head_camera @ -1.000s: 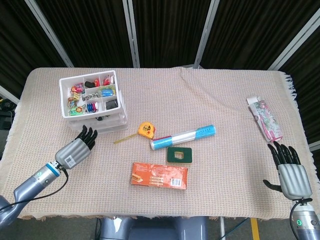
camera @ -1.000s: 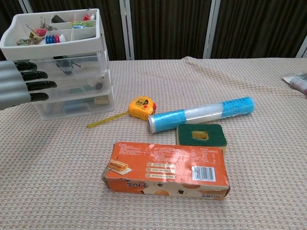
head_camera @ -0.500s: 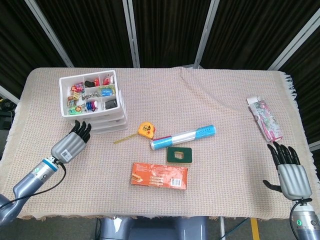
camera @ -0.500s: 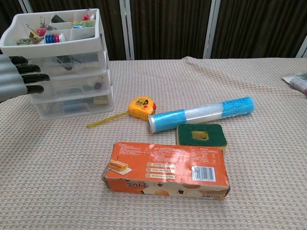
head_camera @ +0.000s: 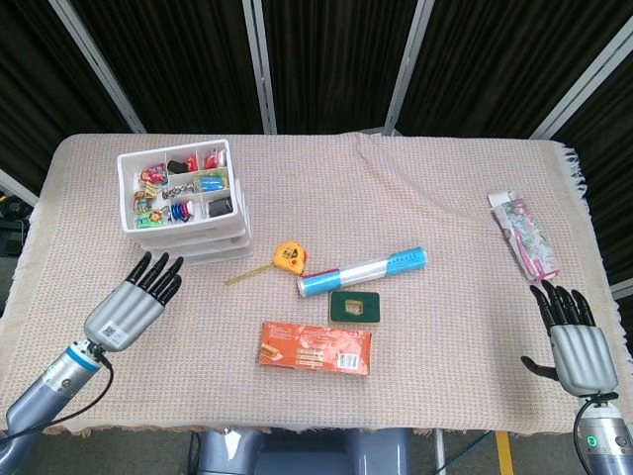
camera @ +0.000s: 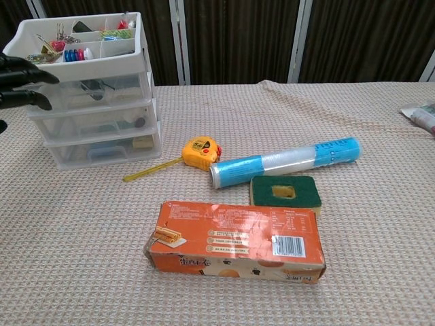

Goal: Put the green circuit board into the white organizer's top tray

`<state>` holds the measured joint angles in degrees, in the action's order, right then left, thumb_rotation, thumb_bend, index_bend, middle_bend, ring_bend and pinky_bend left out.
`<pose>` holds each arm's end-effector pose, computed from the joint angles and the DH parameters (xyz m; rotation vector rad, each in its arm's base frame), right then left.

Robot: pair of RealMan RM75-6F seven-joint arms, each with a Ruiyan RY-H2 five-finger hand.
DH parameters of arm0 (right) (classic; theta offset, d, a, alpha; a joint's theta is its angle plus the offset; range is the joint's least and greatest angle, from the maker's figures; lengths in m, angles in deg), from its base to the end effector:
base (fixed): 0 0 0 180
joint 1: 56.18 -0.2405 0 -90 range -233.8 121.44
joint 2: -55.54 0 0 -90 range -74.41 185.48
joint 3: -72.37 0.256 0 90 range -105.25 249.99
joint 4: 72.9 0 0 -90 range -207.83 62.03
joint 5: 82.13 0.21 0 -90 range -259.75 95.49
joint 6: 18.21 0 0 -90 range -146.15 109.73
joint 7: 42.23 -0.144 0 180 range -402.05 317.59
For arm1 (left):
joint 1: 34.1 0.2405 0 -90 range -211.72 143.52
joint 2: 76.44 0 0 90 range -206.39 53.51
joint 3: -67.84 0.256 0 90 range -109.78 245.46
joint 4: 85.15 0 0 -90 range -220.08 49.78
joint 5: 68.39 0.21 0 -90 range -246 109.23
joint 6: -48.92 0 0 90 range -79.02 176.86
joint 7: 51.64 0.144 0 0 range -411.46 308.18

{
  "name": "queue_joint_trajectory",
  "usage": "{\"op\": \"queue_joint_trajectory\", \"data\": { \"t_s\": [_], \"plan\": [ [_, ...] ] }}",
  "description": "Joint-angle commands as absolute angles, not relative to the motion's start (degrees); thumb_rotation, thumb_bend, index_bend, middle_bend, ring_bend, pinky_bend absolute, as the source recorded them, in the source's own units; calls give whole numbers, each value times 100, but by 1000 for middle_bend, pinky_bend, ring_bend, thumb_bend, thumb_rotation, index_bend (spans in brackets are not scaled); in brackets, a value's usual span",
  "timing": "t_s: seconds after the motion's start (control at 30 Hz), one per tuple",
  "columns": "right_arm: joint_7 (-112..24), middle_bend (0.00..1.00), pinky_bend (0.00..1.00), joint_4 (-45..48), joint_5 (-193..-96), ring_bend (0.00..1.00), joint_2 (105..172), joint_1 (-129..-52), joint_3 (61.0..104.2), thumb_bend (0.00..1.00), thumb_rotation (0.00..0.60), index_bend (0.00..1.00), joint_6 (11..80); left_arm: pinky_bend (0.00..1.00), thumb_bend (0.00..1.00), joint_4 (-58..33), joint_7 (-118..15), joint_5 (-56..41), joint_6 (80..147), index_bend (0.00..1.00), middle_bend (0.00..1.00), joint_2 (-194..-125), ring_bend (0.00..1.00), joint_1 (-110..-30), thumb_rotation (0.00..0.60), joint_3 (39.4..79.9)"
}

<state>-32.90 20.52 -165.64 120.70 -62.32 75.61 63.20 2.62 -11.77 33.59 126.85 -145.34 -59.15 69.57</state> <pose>-0.3099 -0.1886 0.1460 1.4410 -0.8549 0.7755 -0.2243 0.2488 0.0968 -1.9314 0.0691 -0.6796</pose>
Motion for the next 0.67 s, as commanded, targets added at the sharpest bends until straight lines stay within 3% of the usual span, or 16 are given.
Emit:
{"op": "queue_joint_trajectory", "data": {
  "t_s": [0.03, 0.3, 0.47, 0.67],
  "plan": [
    [-3282, 0, 0, 2047, -16567, 0, 12081, -6230, 7566, 0, 600, 53, 6332, 104, 214, 775, -2249, 3130, 13720, 165, 0, -14561, 2, -5250, 600, 6942],
    [-3309, 0, 0, 2023, -16598, 0, 12107, -6225, 7580, 0, 600, 51, 6380, 5, 141, 1406, -3200, 1998, 14010, 57, 0, -14319, 0, -4632, 600, 6823],
    [-3342, 0, 0, 2010, -16649, 0, 12131, -6235, 7594, 0, 600, 45, 6418, 0, 78, 1477, -3566, 1563, 14020, 25, 0, -14167, 0, -4345, 600, 6856],
    [-3343, 0, 0, 1986, -16708, 0, 12186, -6249, 7609, 0, 600, 44, 6465, 0, 70, 1399, -3660, 1447, 13929, 24, 0, -14161, 0, -4211, 600, 6902]
  ]
}}
